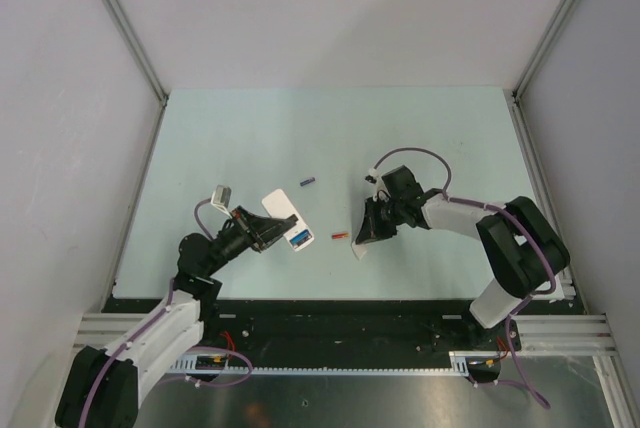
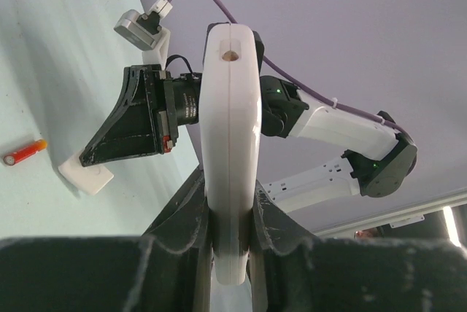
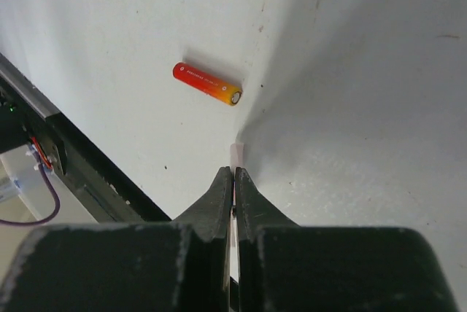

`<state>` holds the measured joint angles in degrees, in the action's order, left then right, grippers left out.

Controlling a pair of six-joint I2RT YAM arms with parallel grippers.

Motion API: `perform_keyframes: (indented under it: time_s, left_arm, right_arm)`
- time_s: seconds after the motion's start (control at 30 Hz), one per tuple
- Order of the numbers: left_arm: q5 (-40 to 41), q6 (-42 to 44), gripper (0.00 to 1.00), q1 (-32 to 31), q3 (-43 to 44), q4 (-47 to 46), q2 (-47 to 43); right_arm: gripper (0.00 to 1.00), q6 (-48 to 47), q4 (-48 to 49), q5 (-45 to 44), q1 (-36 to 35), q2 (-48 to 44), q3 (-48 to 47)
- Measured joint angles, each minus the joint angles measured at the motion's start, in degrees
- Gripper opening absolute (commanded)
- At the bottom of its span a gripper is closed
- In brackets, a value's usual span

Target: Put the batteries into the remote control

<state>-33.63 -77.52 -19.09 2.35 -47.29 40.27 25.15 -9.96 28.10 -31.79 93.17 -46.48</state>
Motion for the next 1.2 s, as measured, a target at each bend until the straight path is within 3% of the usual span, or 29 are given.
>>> perform_keyframes:
  time_s: [0.07, 0.1, 0.2, 0.37, 0.53, 0.7, 0.9, 1.03, 1.2]
  left_arm:
    - [0.0, 0.0, 0.00, 0.0, 0.0, 0.0, -0.3]
    - [0.0, 0.0, 0.00, 0.0, 0.0, 0.0, -0.3]
    - [0.0, 0.0, 0.00, 0.0, 0.0, 0.1, -0.3]
    - [0.0, 0.0, 0.00, 0.0, 0.0, 0.2, -0.5]
    - [0.0, 0.0, 0.00, 0.0, 0.0, 0.3, -1.3]
    - [0.0, 0.0, 0.00, 0.0, 0.0, 0.3, -1.3]
    - [0.0, 0.0, 0.00, 0.0, 0.0, 0.3, -1.3]
    - [0.0, 0.0, 0.00, 0.0, 0.0, 0.3, -1.3]
    - [0.0, -0.1, 0.00, 0.0, 0.0, 0.9, -2.8]
  right_arm:
    - [0.11, -0.9, -0.2, 0.9, 0.0, 0.2, 0.0]
    - [0.23, -1.3, -0.2, 0.9, 0.1, 0.2, 0.0]
    - [0.37, -2.0, -1.0, -0.5, 0.4, 0.4, 0.0]
    - [0.46, -1.7, -2.2, -2.8, 1.4, 0.7, 0.0]
    - [0.52, -1.0, -2.6, -6.6, 1.5, -0.8, 0.0]
    - [0.52, -0.1, -5.7, -17.2, -0.8, -6.4, 0.3]
    - [0.54, 2.5, -8.6, -31.5, -14.0, -14.0, 0.2]
    - [0.57, 5.4, -11.6, -38.6, -21.5, -10.8, 0.2]
    - [0.57, 8.0, -13.5, -44.3, -25.4, -7.6, 0.3]
